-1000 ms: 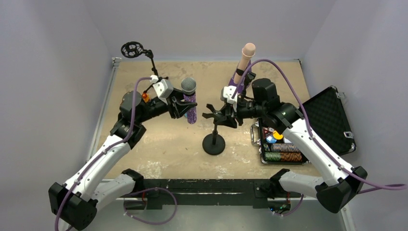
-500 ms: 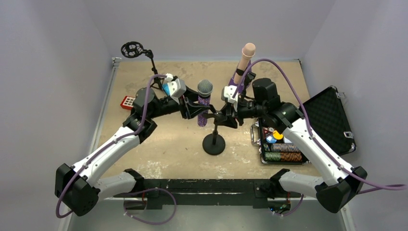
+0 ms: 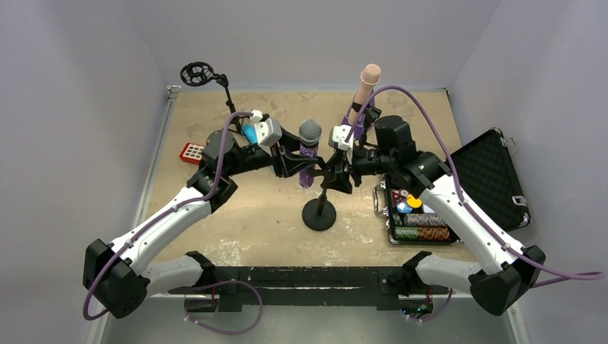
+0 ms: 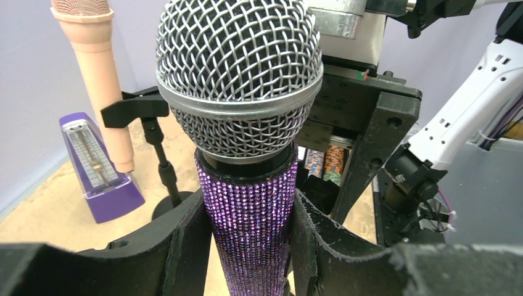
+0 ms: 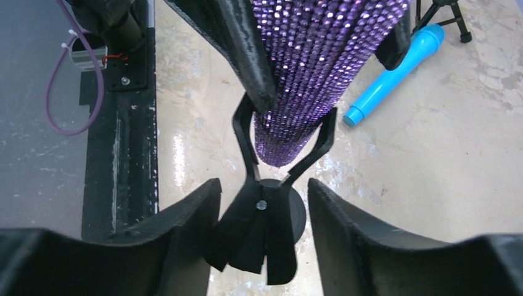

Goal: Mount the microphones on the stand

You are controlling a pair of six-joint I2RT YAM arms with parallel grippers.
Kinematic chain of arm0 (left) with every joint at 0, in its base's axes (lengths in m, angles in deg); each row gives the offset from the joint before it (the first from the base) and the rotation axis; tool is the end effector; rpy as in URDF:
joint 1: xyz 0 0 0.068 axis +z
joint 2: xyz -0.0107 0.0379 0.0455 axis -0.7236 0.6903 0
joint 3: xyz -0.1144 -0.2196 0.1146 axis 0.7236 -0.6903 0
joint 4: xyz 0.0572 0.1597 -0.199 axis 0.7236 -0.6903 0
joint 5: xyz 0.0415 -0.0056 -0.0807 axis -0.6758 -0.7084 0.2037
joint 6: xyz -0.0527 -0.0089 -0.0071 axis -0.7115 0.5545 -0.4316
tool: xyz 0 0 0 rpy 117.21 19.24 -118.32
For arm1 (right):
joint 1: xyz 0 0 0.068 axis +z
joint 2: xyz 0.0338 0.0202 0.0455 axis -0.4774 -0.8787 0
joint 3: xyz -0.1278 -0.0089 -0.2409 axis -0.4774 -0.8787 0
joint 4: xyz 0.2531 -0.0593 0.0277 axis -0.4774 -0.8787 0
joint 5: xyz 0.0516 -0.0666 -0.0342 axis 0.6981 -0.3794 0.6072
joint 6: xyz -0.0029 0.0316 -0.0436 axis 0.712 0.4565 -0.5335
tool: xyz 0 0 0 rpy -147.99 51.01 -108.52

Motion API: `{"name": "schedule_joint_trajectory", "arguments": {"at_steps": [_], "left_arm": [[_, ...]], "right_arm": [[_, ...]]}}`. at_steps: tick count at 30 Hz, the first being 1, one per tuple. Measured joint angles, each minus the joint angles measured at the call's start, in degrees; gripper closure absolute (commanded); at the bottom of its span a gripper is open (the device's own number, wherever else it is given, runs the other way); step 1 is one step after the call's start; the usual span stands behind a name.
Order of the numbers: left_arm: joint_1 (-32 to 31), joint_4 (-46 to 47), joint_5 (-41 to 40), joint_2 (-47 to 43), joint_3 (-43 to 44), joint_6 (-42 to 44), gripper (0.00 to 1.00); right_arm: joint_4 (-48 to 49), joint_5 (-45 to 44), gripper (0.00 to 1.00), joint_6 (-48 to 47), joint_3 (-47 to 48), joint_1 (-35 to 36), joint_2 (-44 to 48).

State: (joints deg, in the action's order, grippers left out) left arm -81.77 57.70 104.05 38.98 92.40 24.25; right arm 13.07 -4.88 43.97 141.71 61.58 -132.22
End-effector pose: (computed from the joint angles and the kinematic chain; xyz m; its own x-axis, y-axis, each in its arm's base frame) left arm 0.1980 -0.1690 0.3746 -0.0403 -0.1377 -0.9897 0.9700 0.2323 -0.0718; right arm 0.1910 0.1532 0.3740 -0.0307 -0.3666 -0.9299 -0.9868 0.1594 -0.0302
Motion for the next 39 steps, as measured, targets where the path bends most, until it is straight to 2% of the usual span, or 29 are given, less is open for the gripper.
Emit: {"name": "schedule_joint_trajectory", "arguments": {"at_steps": [3, 4, 6, 8, 20, 21, 22, 25, 27, 29, 34, 39], "left_arm": [[0.02, -0.09, -0.66, 0.02, 0.00, 0.79, 1.00], [0.09, -0.15, -0.72, 0.07, 0.00, 0.85, 1.00], [0.00, -0.35, -0.48, 0.11, 0.00, 0.85, 1.00], [-0.11, -0.42, -0.13, 0.20, 0.00, 0.83, 1.00], [-0.24, 0.48, 1.36, 3.80, 2.58, -0.50, 1.00], [-0.28, 0.68, 1.40, 3.96, 2.62, -0.63, 1.00], [-0.35, 0.92, 1.44, 4.17, 2.62, -0.72, 1.00], [-0.44, 1.92, 1.57, 4.74, 2.62, -1.09, 1.00], [-0.66, 2.40, 1.57, 4.96, 2.62, -1.31, 1.00], [-1.29, 2.73, 1.75, 5.05, 2.62, -1.40, 1.00], [-2.32, 2.86, 2.34, 5.05, 2.62, -1.11, 1.00], [-2.34, 2.82, 2.12, 5.05, 2.62, -1.05, 1.00]], "right_arm": [[-0.26, -0.04, 0.81, 0.07, 0.00, 0.00, 0.02], [-0.24, -0.24, 0.88, 0.02, 0.02, 0.04, 0.02], [-0.59, -0.39, 0.96, -0.09, 0.11, 0.00, 0.02], [-1.27, -0.42, 1.00, -0.61, 0.48, -0.02, -0.02], [-7.10, -0.04, 1.00, -2.19, 6.19, -0.55, -4.48], [-7.26, 0.07, 0.95, -2.19, 6.21, -0.61, -4.44], [-7.37, 0.15, 0.83, -2.19, 6.21, -0.70, -4.39], [-7.58, 0.52, 0.40, -2.14, 6.21, -0.98, -4.24], [-7.58, 1.29, 0.24, -1.90, 6.12, -1.20, -4.02], [-7.26, 2.73, 0.15, -1.64, 5.70, -1.29, -3.08], [-5.27, 5.42, 0.05, -1.25, 2.99, -3.41, 1.36], [-3.74, 6.01, 0.03, -1.14, 0.90, -5.88, 4.66]]}}
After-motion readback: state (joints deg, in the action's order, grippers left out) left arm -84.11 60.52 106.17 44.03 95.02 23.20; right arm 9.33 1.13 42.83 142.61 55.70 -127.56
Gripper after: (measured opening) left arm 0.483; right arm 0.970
